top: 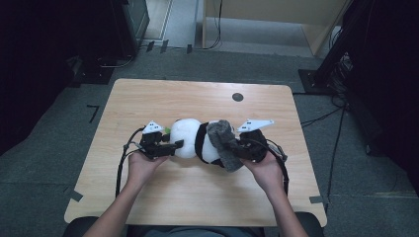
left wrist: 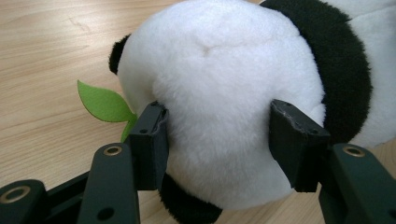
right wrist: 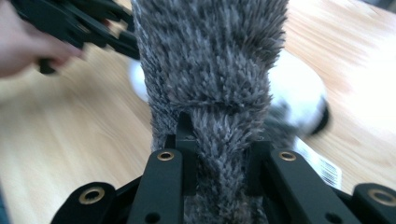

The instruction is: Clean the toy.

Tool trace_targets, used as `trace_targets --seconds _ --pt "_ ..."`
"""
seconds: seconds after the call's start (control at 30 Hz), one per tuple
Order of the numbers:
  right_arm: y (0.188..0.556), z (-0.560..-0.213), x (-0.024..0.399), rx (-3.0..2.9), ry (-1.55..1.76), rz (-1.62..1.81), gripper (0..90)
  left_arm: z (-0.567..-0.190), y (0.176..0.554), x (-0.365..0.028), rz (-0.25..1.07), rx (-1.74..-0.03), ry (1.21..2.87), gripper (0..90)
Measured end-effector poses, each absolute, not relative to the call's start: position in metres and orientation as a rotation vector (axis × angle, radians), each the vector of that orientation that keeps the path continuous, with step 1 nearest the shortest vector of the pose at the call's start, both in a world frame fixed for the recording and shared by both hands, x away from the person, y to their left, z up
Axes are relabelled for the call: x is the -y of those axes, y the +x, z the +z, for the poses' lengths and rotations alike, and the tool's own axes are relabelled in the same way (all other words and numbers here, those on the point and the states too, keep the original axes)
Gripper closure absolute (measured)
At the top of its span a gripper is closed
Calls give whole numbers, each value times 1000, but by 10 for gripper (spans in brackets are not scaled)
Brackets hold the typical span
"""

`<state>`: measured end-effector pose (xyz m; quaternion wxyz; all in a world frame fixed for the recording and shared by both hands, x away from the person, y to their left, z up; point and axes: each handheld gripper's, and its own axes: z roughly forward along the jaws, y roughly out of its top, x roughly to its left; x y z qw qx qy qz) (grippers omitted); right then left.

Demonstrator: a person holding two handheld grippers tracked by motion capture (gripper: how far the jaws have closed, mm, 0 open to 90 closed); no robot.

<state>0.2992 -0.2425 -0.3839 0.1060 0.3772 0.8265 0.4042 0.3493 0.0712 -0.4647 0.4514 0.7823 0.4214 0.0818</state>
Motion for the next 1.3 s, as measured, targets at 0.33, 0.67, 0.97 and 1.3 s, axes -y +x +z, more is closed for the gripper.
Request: trace_targets --seconds 0.33,0.67,0.97,1.3 --pt "320 -395 166 -2536 1017 1236 748 -464 349 -71 201 -1040 1939 420" --pt "338 -422 133 -2575 1044 1253 747 -464 349 -72 200 -1048 1948 423" --pt "329 -423 159 -2589 1028 1198 753 -463 349 -69 215 -1034 1960 424" --pt "312 -413 199 -2562 1043 1187 754 -464 349 -69 205 -1031 1955 425"
